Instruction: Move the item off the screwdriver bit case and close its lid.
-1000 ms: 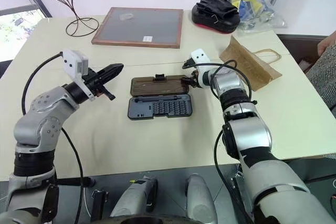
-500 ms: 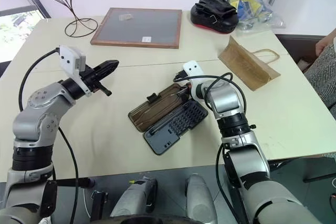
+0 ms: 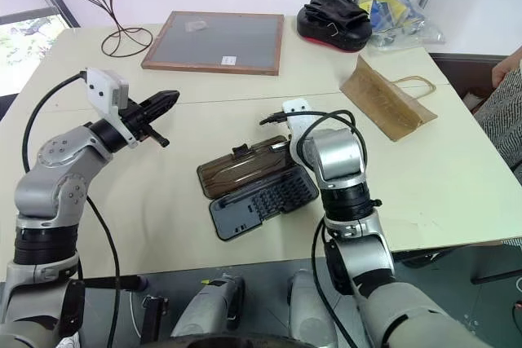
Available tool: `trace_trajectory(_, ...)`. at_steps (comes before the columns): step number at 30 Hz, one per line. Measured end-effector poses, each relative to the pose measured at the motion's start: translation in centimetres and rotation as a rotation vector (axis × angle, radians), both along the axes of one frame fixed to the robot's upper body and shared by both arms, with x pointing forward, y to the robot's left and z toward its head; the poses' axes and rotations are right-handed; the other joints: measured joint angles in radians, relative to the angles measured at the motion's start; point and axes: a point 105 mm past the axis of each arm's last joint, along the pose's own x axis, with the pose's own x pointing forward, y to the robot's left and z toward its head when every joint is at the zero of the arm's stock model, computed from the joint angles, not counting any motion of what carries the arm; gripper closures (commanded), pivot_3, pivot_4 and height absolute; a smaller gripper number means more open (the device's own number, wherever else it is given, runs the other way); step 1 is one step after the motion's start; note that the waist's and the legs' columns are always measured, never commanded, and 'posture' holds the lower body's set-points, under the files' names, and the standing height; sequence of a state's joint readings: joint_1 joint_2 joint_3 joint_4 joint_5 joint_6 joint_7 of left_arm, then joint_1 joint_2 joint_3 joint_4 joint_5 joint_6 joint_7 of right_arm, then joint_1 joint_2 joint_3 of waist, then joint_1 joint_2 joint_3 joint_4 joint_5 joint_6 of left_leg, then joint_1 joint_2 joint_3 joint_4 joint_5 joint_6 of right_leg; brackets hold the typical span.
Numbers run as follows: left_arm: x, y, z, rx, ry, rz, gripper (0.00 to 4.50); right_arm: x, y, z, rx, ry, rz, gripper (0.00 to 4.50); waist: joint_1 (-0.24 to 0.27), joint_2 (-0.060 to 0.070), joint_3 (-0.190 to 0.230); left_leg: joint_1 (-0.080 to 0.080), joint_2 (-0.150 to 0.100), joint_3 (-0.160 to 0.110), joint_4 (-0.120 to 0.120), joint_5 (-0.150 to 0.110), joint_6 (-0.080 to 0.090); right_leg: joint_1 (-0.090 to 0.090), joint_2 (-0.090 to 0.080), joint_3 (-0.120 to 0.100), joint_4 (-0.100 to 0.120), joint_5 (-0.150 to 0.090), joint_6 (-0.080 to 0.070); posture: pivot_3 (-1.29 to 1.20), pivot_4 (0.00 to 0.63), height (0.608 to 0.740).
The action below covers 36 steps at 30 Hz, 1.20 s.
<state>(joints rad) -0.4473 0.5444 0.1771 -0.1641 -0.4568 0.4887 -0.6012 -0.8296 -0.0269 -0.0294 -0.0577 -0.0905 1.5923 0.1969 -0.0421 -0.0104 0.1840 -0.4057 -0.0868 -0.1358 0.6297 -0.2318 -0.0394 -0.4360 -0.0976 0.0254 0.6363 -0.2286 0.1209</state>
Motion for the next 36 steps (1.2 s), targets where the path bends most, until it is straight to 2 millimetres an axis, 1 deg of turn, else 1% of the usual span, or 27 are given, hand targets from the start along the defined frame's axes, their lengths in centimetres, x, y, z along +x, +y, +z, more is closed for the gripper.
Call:
trace_trajectory(4, 0.2, -0.2, 0.2, 0.001, -0.003, -0.007, 4.50, -0.1, 0.1, -0.2, 0.056, 0.018, -0.102, 4.47, -0.001, 0.000, 0.000, 0.000, 0.000, 0.000, 0.000, 0.000, 0.000, 0.000, 0.000, 0.000, 0.001, 0.000, 0.000, 0.00, 0.150, 0.734)
trace_trajectory(9, 0.3, -0.3, 0.5, 0.003, -0.013, -0.012, 4.50, -0.1, 0.3, -0.1, 0.089, 0.028, -0.180, 4.47, 0.000, 0.000, 0.000, 0.000, 0.000, 0.000, 0.000, 0.000, 0.000, -0.001, 0.000, 0.000, 0.002, 0.000, 0.000, 0.00, 0.150, 0.734)
trace_trajectory(17, 0.4, -0.3, 0.3, 0.003, -0.006, -0.016, 4.50, 0.1, -3.1, 0.1, 0.079, 0.038, -0.384, 4.47, 0.000, 0.001, 0.000, -0.001, -0.001, 0.000, 0.000, 0.000, 0.000, -0.002, 0.000, 0.000, 0.004, 0.000, 0.000, 0.00, 0.150, 0.734)
trace_trajectory(20, 0.4, -0.3, 0.3, 0.003, -0.006, -0.015, 4.50, 0.2, -3.6, 0.2, 0.077, 0.043, -0.423, 4.47, -0.001, 0.001, 0.000, -0.001, -0.001, 0.000, 0.000, 0.000, 0.000, -0.003, 0.000, 0.001, 0.004, 0.000, 0.000, 0.00, 0.150, 0.734)
trace_trajectory(26, 0.4, -0.3, 0.3, 0.003, -0.006, -0.014, 4.50, 0.2, -3.6, 0.2, 0.082, 0.044, -0.426, 4.47, -0.002, 0.001, 0.000, -0.001, -0.001, 0.000, 0.000, 0.000, 0.000, -0.003, 0.000, 0.001, 0.004, 0.000, 0.000, 0.00, 0.150, 0.734)
trace_trajectory(36, 0.4, -0.6, 0.2, 0.001, -0.004, -0.019, 4.50, 0.4, -1.7, 0.7, 0.118, 0.026, -0.317, 4.47, -0.005, 0.001, 0.000, -0.001, 0.000, 0.001, -0.001, 0.000, 0.000, -0.005, 0.000, 0.001, 0.006, 0.000, -0.001, 0.00, 0.150, 0.734)
